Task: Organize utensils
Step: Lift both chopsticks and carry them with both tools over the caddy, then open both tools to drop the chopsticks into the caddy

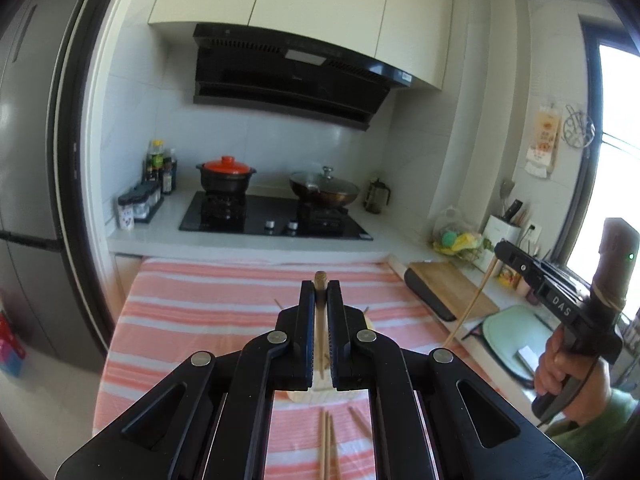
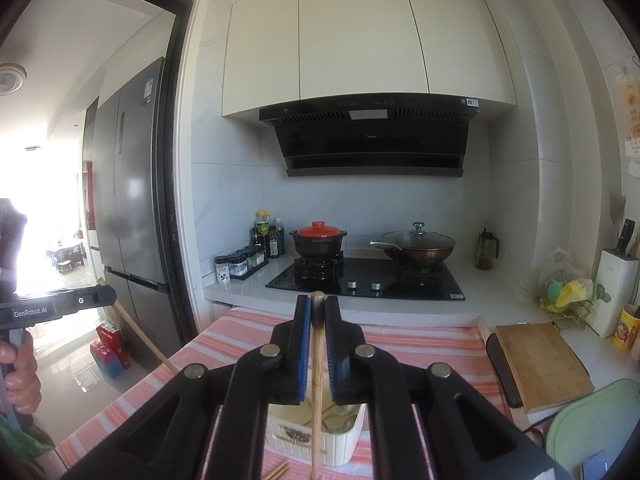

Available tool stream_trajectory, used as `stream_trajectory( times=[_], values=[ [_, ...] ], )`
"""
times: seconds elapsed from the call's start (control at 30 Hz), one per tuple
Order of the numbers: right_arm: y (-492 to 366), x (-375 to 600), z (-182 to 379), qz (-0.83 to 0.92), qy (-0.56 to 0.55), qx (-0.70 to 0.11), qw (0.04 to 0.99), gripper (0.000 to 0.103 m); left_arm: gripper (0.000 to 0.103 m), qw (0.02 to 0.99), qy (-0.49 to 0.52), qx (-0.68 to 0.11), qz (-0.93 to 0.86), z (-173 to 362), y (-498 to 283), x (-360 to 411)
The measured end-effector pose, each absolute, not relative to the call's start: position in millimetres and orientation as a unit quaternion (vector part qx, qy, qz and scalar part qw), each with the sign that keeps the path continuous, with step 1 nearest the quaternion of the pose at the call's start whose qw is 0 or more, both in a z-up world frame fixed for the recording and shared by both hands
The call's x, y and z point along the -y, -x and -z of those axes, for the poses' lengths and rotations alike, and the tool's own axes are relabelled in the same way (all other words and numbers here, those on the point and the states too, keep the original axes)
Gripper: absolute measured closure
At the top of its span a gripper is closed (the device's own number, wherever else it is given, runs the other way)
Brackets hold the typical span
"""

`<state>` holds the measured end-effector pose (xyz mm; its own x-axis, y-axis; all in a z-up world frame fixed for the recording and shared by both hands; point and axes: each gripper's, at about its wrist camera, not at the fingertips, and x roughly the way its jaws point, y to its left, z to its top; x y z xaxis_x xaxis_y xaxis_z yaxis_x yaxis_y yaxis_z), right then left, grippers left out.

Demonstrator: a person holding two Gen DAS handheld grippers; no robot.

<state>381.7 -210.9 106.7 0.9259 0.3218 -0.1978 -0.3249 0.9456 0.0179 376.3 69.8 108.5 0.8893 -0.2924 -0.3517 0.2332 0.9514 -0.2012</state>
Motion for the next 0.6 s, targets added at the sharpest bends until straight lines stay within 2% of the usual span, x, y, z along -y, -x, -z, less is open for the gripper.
stream_trajectory(
  times=[0.13,0.3,0.6],
  values=[
    [-413,208,-113,-0.149,-0.004,-0.081,0.985,0.096,0.099,0.971,0.074,-0.189,0.125,-110,-409,-56],
    [-457,206,-93,-0.141,-0.016,-0.083,0.986,0.096,0.099,0.966,0.067,-0.223,0.112,-85,-454,-40],
    [-517,189,-14,-0.159,0.003,-0.174,0.972,0.096,0.099,0.941,0.049,-0.32,0.104,-13,-510,-12]
  ],
)
